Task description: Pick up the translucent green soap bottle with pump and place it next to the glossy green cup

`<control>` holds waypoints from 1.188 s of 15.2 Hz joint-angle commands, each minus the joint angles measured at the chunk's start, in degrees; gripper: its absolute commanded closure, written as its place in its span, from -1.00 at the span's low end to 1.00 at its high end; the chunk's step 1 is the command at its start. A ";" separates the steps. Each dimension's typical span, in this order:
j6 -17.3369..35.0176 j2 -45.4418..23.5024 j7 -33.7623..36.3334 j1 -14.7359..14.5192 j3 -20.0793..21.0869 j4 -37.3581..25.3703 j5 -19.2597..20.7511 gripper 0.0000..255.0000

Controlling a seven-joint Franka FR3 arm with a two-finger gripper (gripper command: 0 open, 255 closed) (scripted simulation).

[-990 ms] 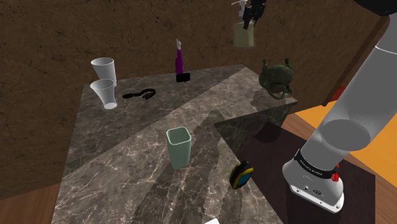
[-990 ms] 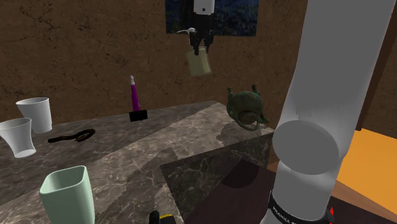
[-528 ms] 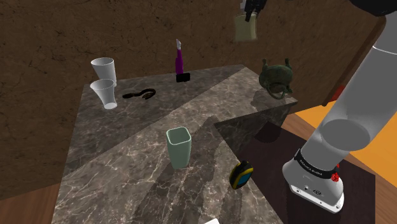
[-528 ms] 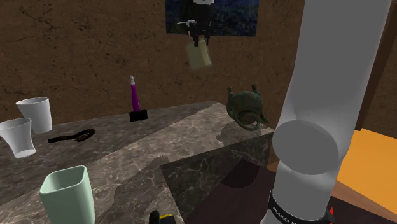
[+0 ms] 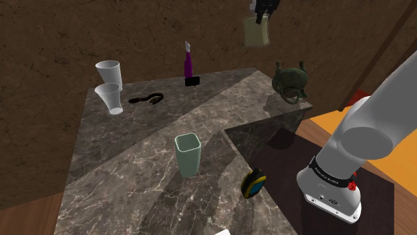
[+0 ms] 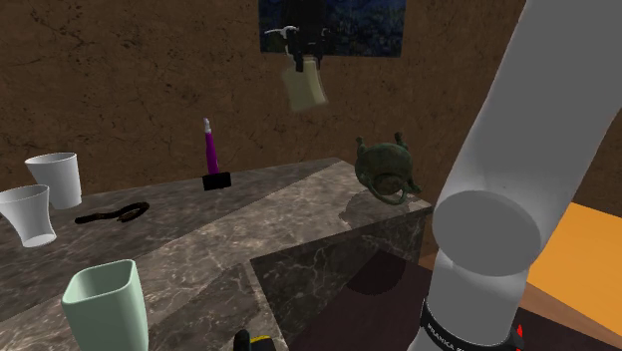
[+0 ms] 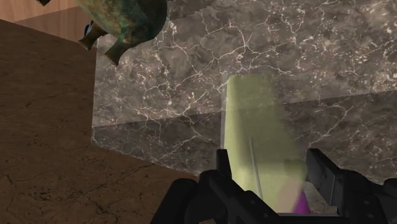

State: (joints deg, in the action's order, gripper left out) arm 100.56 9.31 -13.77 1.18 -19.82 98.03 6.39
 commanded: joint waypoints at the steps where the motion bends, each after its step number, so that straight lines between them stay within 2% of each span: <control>1: -0.30 2.76 3.09 -0.95 1.91 2.56 1.18 1.00; 9: -1.91 13.38 14.33 -3.69 10.02 12.81 3.36 1.00; 18: -4.99 20.91 26.30 -6.91 19.58 19.03 1.69 1.00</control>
State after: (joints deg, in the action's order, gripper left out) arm 95.73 29.28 11.02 -5.33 -1.37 116.10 8.38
